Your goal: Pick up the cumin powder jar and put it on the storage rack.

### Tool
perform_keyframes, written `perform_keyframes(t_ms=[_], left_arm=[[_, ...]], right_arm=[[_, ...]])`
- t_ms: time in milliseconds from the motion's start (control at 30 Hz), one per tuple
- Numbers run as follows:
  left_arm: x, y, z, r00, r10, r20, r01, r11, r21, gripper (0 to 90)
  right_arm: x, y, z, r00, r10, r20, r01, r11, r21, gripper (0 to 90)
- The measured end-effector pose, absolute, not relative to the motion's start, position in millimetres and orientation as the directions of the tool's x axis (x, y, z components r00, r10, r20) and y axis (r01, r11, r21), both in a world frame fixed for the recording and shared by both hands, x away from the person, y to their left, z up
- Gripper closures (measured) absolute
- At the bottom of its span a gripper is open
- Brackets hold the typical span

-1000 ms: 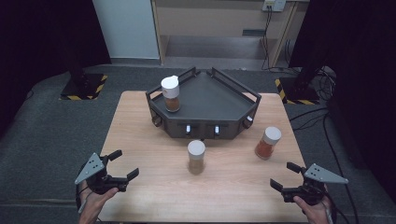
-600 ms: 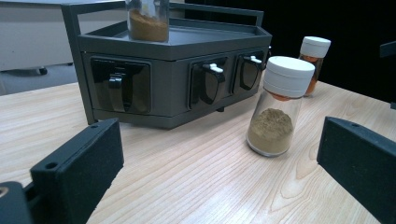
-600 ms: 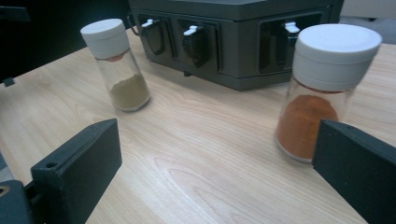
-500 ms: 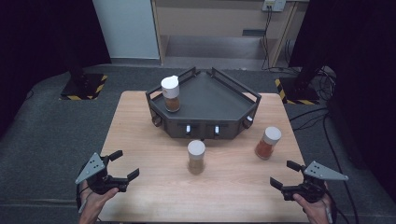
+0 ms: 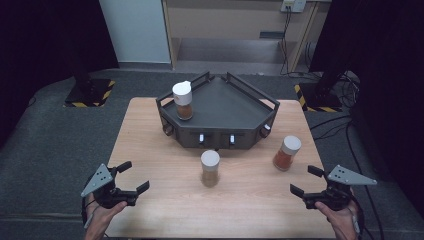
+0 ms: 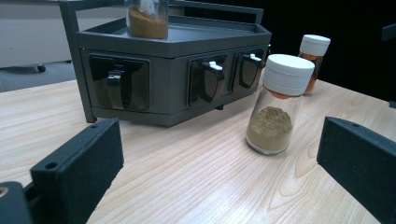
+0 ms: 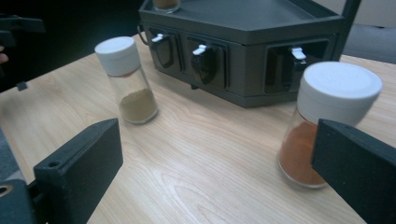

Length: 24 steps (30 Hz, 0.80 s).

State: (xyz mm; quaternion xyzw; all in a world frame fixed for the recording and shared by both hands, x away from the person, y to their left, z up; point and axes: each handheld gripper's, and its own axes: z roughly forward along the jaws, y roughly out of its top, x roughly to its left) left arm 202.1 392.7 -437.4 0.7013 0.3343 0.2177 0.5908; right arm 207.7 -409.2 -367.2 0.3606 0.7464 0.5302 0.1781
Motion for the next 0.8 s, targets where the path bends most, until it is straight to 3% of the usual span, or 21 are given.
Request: perform_keyframes(t_ms=[800], left_arm=[[203,392,-436,0.682,0.725,-0.093,0.224,-0.085,0.971,0.0]], right_arm=[[251,-383,-322,-0.750,0.657,0.082,0.287,0.212,0.934,3.9]])
